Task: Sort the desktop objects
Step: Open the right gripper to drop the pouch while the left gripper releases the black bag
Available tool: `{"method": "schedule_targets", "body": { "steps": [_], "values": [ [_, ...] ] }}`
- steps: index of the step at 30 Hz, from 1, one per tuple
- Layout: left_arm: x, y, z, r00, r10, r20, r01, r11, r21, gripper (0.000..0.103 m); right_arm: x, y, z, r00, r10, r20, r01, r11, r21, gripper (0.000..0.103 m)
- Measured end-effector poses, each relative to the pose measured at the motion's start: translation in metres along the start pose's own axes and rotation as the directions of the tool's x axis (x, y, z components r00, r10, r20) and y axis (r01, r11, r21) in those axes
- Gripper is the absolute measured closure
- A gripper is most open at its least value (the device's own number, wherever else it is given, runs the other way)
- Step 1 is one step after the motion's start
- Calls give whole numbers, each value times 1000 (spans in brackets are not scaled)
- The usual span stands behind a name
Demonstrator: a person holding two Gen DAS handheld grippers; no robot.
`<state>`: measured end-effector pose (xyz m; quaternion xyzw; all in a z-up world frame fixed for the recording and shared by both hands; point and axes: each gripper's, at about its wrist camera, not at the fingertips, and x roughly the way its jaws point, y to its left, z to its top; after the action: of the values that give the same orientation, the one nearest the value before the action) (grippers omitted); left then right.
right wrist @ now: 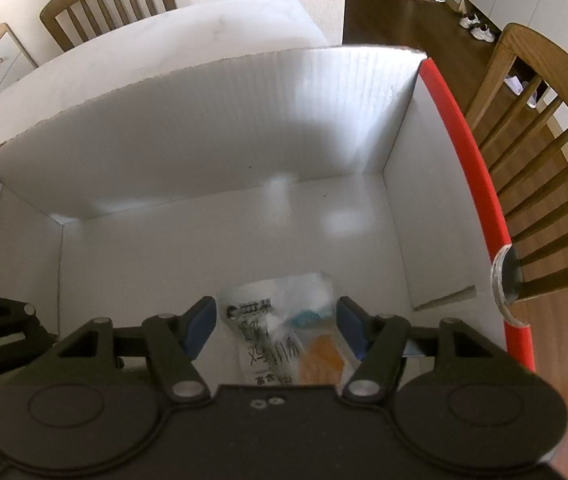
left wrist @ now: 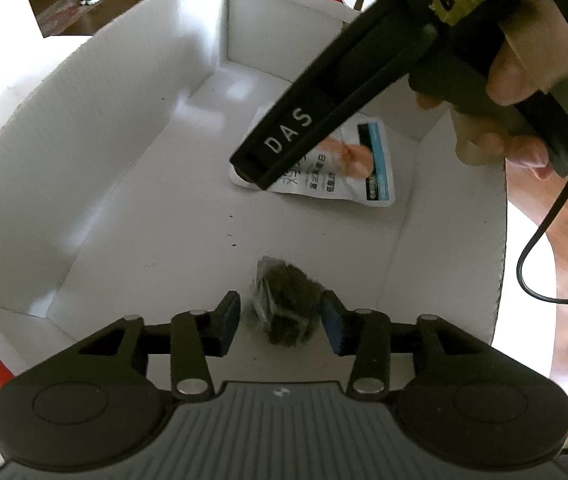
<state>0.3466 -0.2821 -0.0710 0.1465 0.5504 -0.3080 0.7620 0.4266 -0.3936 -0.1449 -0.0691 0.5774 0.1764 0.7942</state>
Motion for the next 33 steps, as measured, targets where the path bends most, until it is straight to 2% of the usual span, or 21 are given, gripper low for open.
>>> {"method": "schedule_targets", "body": {
  "steps": [5, 16, 17, 20, 22, 29, 33],
  "values": [
    [-8, 3, -4, 1000, 10, 27, -10, 1000, -27, 47, -2, -3, -1, 1000, 3, 14, -3, 1000, 9, 27],
    [-26, 10, -9, 994, -2, 112, 7, 999, -49, 47, -15, -11, 3, 998, 39, 56, -40, 999, 18, 18],
    [-19, 2, 2, 993, -4, 119, 10, 999, -51, 46, -17, -11, 3, 997, 41, 60, -42, 999, 18, 17],
    [-25, -4, 3, 990, -15, 142, 22, 999, -46, 42, -23, -12, 0, 997, 47, 66, -48, 999, 21, 16],
    [-29, -7, 1, 988, -24, 153, 30, 999, -38, 42, -16, -6, 0, 996, 50, 76, -52, 998, 25, 16],
    [-42, -21, -5, 978, -28, 205, 35, 999, -31, 41, -29, -1, -4, 993, 64, 101, -68, 997, 33, 16],
    [-51, -24, -12, 971, -17, 237, 27, 999, -39, 29, -43, 6, -11, 989, 69, 128, -71, 997, 8, 9]
  ]
}}
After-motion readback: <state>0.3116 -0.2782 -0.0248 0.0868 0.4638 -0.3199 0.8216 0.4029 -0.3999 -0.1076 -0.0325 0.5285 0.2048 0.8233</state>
